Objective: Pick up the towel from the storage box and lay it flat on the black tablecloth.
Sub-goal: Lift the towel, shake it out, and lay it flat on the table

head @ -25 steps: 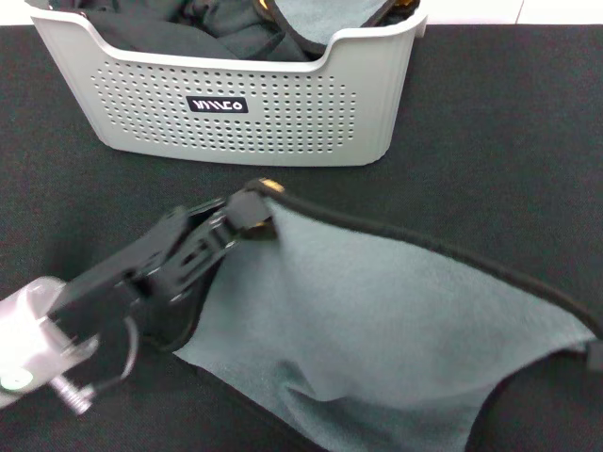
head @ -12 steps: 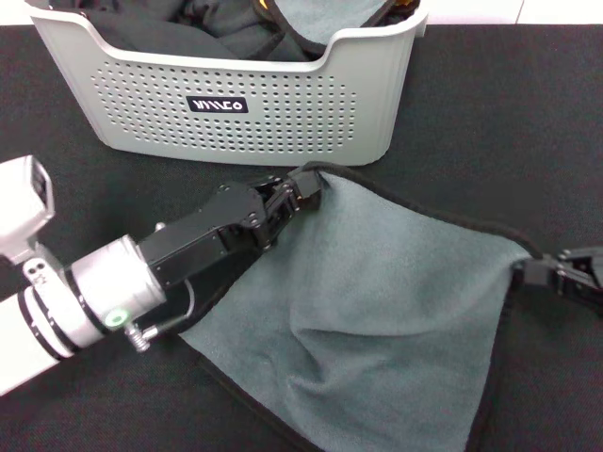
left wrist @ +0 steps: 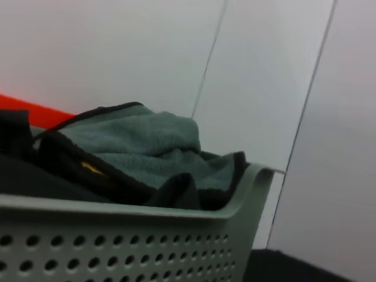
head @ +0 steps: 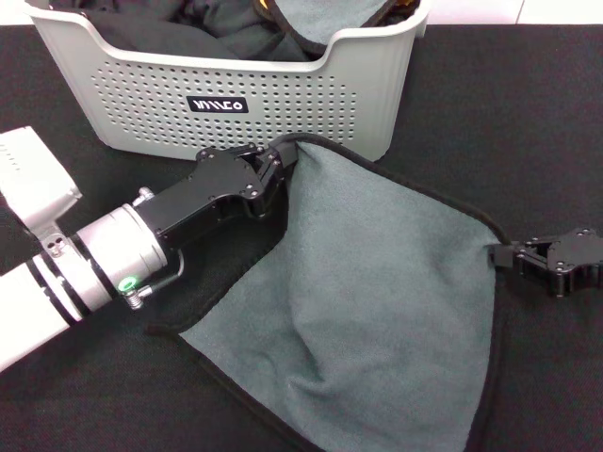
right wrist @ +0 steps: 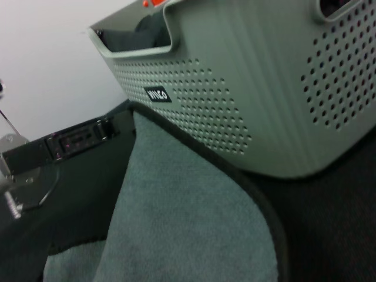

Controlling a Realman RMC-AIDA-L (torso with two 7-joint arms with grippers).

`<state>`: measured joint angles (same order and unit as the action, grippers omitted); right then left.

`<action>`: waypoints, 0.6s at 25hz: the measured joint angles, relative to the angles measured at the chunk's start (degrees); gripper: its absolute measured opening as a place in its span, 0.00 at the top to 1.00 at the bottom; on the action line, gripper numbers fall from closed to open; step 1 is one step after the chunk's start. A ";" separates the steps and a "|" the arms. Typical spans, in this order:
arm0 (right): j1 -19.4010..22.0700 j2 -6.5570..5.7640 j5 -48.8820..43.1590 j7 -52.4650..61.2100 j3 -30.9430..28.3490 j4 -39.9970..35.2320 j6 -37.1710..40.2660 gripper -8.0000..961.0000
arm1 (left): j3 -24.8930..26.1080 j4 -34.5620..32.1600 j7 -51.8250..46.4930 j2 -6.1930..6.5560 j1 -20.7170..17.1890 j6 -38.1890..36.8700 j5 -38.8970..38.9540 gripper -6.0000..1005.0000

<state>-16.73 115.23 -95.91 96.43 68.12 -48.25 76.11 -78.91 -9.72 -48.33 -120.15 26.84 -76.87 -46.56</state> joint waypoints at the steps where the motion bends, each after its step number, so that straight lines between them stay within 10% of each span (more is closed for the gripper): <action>1: -0.05 0.02 0.20 0.03 0.16 0.01 0.00 0.98 | -0.16 -0.16 1.82 -0.02 0.06 0.52 -0.16 0.99; 15: -0.79 0.08 1.68 1.40 0.43 0.30 -3.60 0.98 | -1.92 -0.46 29.96 -0.50 2.19 5.96 -0.29 0.99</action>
<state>-17.52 115.31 -94.23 97.83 68.55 -47.95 72.52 -80.83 -10.18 -18.37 -120.65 29.04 -70.91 -46.84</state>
